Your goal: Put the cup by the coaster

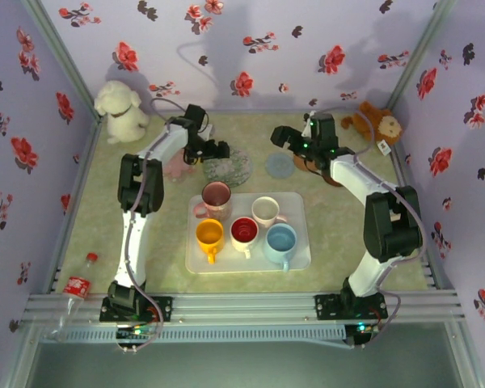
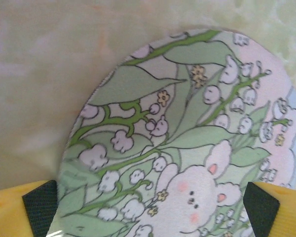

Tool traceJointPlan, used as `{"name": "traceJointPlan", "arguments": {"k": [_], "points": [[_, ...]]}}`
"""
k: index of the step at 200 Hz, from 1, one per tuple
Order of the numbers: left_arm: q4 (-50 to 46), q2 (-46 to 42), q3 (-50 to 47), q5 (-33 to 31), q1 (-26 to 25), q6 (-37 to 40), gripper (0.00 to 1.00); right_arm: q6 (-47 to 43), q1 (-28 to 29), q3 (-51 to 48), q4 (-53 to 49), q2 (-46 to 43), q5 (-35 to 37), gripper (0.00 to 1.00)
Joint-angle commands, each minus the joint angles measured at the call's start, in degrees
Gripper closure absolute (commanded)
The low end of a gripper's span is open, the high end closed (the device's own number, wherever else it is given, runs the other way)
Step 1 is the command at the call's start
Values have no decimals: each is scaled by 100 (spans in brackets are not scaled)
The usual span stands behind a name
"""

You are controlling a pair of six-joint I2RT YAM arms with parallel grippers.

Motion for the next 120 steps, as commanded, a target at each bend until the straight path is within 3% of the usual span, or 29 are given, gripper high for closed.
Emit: {"name": "traceJointPlan", "arguments": {"k": [1, 68, 120], "points": [[-95, -572, -20, -447, 102, 70, 1, -639, 102, 376, -854, -18, 150, 1], [26, -1982, -458, -692, 101, 251, 1, -1326, 175, 537, -2179, -582, 536, 1], [896, -3842, -2482, -334, 181, 903, 1, -1526, 184, -24, -2427, -1314, 727, 1]]}}
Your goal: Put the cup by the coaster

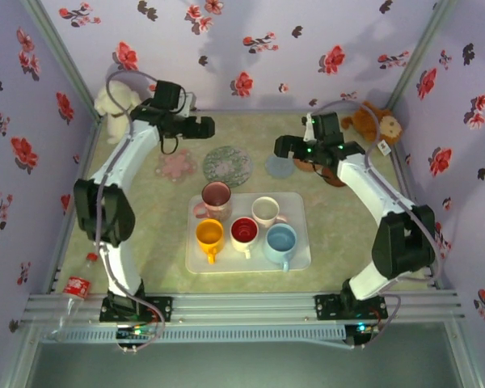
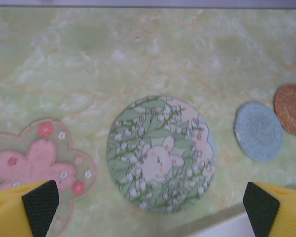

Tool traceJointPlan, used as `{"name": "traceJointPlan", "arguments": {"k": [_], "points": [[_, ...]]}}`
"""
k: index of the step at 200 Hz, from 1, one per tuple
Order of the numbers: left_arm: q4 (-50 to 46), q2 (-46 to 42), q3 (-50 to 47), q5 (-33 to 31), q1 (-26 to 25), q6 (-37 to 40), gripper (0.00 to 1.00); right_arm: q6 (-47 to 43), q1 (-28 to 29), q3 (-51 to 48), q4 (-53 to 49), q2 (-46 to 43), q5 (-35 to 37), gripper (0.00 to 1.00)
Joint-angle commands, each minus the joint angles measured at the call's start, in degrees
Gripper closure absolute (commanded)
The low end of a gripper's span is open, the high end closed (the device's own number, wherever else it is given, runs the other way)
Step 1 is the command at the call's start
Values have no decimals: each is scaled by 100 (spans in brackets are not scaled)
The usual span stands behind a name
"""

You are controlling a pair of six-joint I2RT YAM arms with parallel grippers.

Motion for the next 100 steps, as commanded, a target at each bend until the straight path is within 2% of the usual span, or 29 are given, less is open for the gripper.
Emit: {"name": "traceJointPlan", "arguments": {"k": [1, 48, 67, 100], "points": [[455, -751, -943, 232, 99, 499, 1, -243, 38, -310, -280, -407, 216, 1], [825, -2173, -2707, 540, 256, 1068, 1, -174, 37, -958, -293, -1123, 467, 1], [877, -2614, -3201, 519, 253, 1265, 1, 25, -8, -1042, -687, -1250, 1038, 1], [975, -3262, -3863, 505, 256, 1258, 1, 121, -112, -1131, -1087, -1300, 1094, 1]]}}
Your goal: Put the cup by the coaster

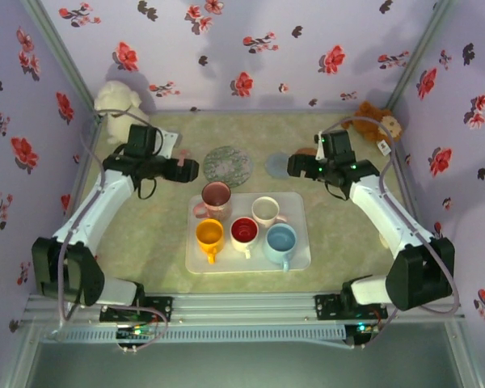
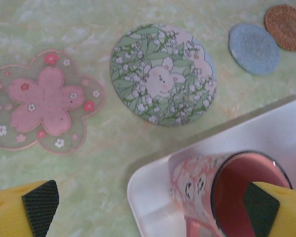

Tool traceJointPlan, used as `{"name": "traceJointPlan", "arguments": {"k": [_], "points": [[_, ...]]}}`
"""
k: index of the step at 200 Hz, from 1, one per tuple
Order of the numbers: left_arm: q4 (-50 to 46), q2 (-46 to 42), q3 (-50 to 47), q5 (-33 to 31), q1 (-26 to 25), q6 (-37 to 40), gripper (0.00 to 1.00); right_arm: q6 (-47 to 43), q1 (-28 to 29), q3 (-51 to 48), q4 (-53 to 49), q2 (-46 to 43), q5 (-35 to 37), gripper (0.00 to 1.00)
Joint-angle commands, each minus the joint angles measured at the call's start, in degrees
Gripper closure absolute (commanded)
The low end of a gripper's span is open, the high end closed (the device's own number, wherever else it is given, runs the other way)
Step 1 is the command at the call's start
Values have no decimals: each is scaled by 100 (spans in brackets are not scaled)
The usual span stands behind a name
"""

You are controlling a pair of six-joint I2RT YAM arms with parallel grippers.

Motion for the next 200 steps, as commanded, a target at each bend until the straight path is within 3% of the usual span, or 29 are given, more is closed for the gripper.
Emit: {"name": "traceJointPlan", "arguments": {"k": [1, 117, 146, 200], "points": [[247, -473, -358, 115, 17, 230, 1, 175, -49, -143, -432, -132, 331, 1], [133, -2189, -2327, 964, -83, 2269, 5, 419, -61, -771, -5, -283, 267, 1], [-9, -2100, -2398, 1148, -192, 2452, 7, 445, -60, -775, 23, -311, 266, 1], [472, -1529, -2294, 1623, -260, 2109, 18, 445, -59, -860, 136, -289, 265, 1]]}}
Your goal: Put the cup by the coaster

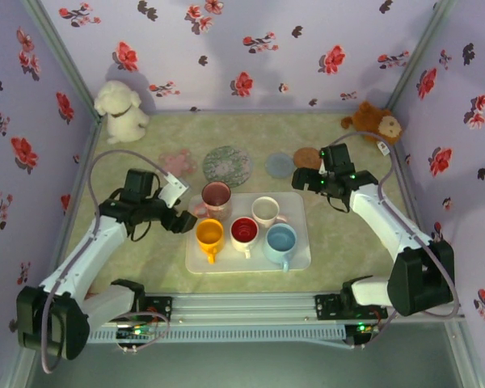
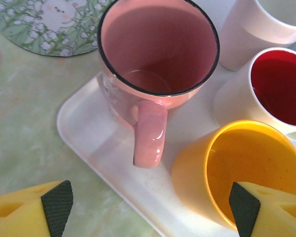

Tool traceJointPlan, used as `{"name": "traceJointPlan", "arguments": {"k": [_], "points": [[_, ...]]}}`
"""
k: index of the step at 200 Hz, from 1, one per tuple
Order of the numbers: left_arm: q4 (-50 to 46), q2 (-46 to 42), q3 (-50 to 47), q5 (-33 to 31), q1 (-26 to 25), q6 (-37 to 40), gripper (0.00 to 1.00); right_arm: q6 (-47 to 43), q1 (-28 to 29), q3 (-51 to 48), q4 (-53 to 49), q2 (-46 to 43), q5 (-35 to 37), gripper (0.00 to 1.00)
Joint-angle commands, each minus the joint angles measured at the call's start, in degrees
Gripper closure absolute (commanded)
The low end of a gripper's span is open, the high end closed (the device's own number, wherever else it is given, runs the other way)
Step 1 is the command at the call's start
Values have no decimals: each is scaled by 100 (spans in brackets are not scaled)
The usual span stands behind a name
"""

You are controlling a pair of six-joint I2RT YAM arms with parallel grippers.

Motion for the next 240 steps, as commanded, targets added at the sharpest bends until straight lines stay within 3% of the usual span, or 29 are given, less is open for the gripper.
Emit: {"name": "traceJointPlan", "arguments": {"k": [1, 49, 101, 165, 240], "points": [[341, 193, 65, 429, -32, -60, 19, 91, -30, -107, 158, -83, 80, 1], [558, 903, 426, 706, -45, -132, 32, 87, -48, -136, 253, -12, 71, 1], [156, 1686, 919, 869, -54, 5, 46, 48, -78, -122, 269, 93, 55, 1], [-152, 1584, 775, 805, -56, 352, 44, 48, -118, -154, 243, 97, 63, 1], [-229, 1703, 738, 408, -188, 421, 48, 84, -114, -110, 245, 96, 41, 1]]}}
